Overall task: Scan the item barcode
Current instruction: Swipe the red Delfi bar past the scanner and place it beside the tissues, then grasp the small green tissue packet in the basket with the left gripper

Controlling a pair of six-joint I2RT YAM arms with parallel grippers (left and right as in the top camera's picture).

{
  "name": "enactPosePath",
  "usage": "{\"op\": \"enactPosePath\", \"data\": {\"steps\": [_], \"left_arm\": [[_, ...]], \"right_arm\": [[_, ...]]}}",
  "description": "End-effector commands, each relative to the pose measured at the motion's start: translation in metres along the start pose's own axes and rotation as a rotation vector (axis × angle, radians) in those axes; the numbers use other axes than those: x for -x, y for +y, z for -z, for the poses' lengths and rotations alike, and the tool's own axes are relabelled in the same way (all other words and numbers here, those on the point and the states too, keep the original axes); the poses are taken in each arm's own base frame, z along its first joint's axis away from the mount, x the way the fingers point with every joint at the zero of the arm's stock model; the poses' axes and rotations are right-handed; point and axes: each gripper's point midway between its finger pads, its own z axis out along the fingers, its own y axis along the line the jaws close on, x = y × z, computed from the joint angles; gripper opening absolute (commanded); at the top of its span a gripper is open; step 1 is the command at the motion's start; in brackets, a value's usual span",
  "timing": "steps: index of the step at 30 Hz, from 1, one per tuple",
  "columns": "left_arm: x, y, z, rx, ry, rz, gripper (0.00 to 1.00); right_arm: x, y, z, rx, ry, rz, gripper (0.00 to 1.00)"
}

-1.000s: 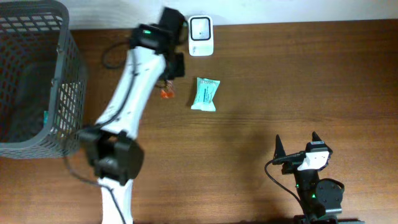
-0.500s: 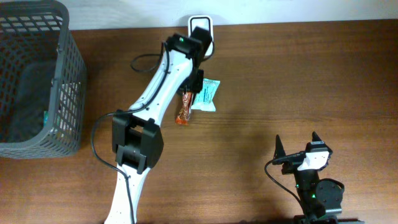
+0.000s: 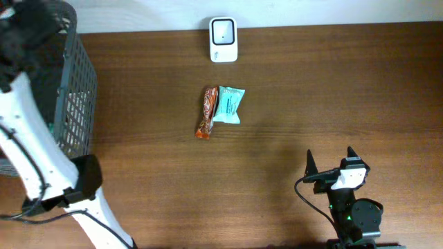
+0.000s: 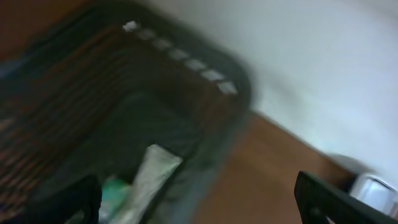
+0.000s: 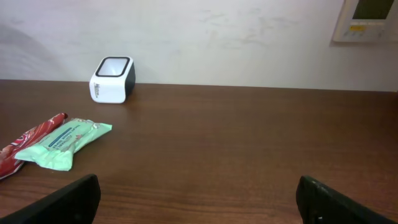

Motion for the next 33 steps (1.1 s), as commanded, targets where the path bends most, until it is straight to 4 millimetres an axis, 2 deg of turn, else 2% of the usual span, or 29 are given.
{"op": "enactPosePath", "data": {"steps": [1,4,6,7,10,11,13,14,16,18,19,20,21,24,28,31,33], "left_arm": [[-0.007,0.066,-0.033,0.148,0.104,0.047,0.92],[-0.027,0.112,-0.063,0.260,0.226,0.092,0.92],[-0.052,0.142,-0.094,0.319,0.337,0.124,0.91],[-0.063,0.150,-0.106,0.337,0.378,0.131,0.92],[-0.099,0.166,-0.141,0.371,0.485,0.136,0.93],[-0.116,0.170,-0.156,0.381,0.526,0.132,0.91],[-0.144,0.180,-0.178,0.409,0.579,0.101,0.84],[-0.153,0.183,-0.186,0.407,0.595,0.070,0.84],[-0.170,0.186,-0.202,0.371,0.628,-0.040,0.74],[-0.177,0.187,-0.210,0.341,0.645,-0.122,0.73],[-0.178,0.188,-0.212,0.330,0.649,-0.152,0.67],[-0.182,0.184,-0.217,0.280,0.657,-0.210,0.56],[-0.186,0.177,-0.221,0.218,0.666,-0.260,0.52],[-0.198,0.176,-0.224,0.177,0.699,-0.319,0.57],[-0.226,0.182,-0.230,0.159,0.754,-0.369,0.61],[-0.240,0.184,-0.235,0.154,0.772,-0.374,0.60],[-0.252,0.187,-0.239,0.154,0.785,-0.373,0.56]], "right_arm": [[-0.003,0.000,0.000,0.000,0.004,0.006,0.99],[-0.003,0.000,0.000,0.000,0.004,0.006,0.99],[-0.003,0.000,0.000,0.000,0.004,0.006,0.99],[-0.003,0.000,0.000,0.000,0.004,0.006,0.99],[-0.003,0.000,0.000,0.000,0.004,0.006,0.99],[-0.003,0.000,0.000,0.000,0.004,0.006,0.99],[-0.003,0.000,0.000,0.000,0.004,0.006,0.99],[-0.003,0.000,0.000,0.000,0.004,0.006,0.99],[-0.003,0.000,0.000,0.000,0.004,0.006,0.99],[-0.003,0.000,0.000,0.000,0.004,0.006,0.99],[-0.003,0.000,0.000,0.000,0.004,0.006,0.99],[-0.003,0.000,0.000,0.000,0.004,0.006,0.99],[-0.003,0.000,0.000,0.000,0.004,0.006,0.99],[-0.003,0.000,0.000,0.000,0.004,0.006,0.99],[-0.003,0.000,0.000,0.000,0.004,0.006,0.99],[-0.003,0.000,0.000,0.000,0.004,0.006,0.99],[-0.003,0.000,0.000,0.000,0.004,0.006,0.99]]}}
